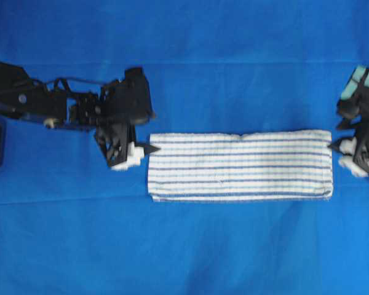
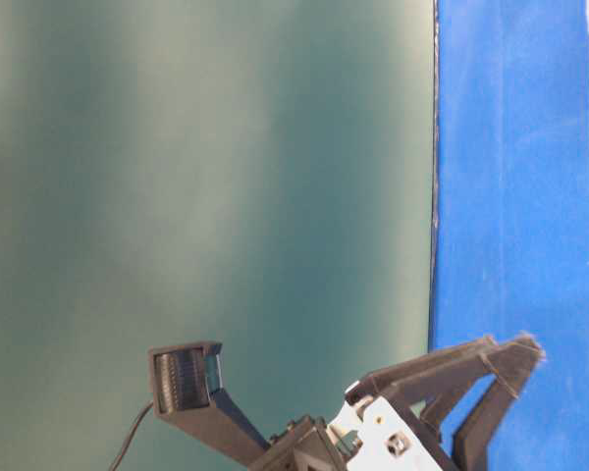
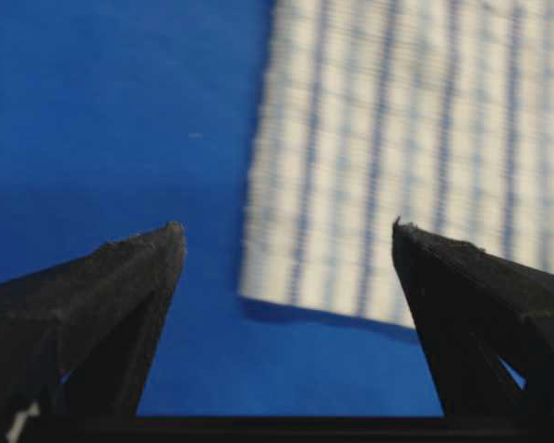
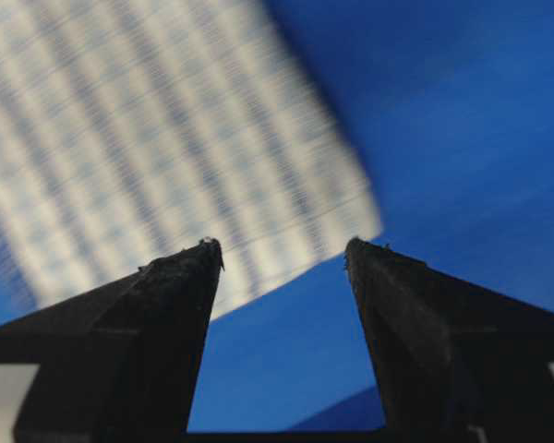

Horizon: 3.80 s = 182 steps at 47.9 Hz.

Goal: Fold the blue towel.
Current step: 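Grasp the short ends of the folded strip with both grippers, then lift the strip and rotate it vertical, right gripper moving to the top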

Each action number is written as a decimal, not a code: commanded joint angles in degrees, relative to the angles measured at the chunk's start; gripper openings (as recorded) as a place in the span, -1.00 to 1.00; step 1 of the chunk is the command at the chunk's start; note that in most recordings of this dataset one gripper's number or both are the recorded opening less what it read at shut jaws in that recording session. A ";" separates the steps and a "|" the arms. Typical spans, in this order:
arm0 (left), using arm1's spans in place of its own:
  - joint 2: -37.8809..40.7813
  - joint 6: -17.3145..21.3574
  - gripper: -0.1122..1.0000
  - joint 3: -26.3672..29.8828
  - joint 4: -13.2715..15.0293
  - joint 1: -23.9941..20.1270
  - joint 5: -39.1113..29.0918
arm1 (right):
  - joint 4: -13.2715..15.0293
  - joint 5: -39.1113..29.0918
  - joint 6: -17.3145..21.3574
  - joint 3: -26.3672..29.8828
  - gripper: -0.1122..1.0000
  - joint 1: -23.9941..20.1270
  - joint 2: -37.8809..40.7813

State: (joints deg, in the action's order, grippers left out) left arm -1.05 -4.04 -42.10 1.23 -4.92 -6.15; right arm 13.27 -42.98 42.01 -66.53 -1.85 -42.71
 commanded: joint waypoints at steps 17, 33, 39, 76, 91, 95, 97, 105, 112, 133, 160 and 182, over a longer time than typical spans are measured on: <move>3.16 0.00 0.81 0.26 -0.18 -1.49 2.90 | 2.64 6.86 -0.18 -0.26 0.30 3.60 10.20; 9.84 -0.09 0.81 0.62 -0.18 -1.41 6.94 | 2.37 15.56 0.09 -2.02 0.30 6.42 21.09; 12.04 -0.26 0.80 0.88 -0.18 -1.49 7.38 | 2.37 16.17 0.09 -1.67 0.30 6.59 23.12; 10.02 -0.88 -0.75 2.46 -0.09 0.79 -2.81 | 1.93 15.56 -0.09 -1.58 -0.66 6.59 16.35; -1.49 -0.35 -0.75 7.47 -0.09 0.79 -14.94 | 2.02 1.14 -1.14 4.39 -0.66 6.59 1.76; -4.22 -0.35 -0.75 7.82 -0.09 0.79 -15.64 | 2.02 -1.58 -1.14 5.45 -0.66 6.50 -2.11; -5.01 -0.26 -0.75 7.91 -0.09 0.79 -15.73 | 2.02 -2.29 -1.14 5.80 -0.66 6.42 -3.78; -8.09 -0.35 -0.75 8.44 -0.09 0.79 -16.17 | 1.93 -2.90 -1.14 6.59 -0.66 5.71 -9.49; -9.49 -0.35 -0.75 8.35 -0.09 0.79 -15.82 | 2.02 -2.72 -1.14 6.86 -0.66 5.36 -11.07; -8.53 -1.14 -0.75 9.67 0.00 6.86 -9.14 | 9.05 3.78 -0.53 9.84 -0.66 9.23 -4.13; -0.18 -1.41 -0.75 17.05 0.18 17.84 -2.46 | 19.42 26.46 -1.85 21.62 -0.66 24.96 18.90; 6.77 -0.70 -0.75 23.91 0.09 18.37 0.44 | 21.88 28.65 -3.43 31.64 -0.66 26.72 29.88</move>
State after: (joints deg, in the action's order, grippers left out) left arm 5.80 -5.10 -20.48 1.32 13.27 -6.42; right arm 34.89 -14.77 38.67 -36.47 24.26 -12.13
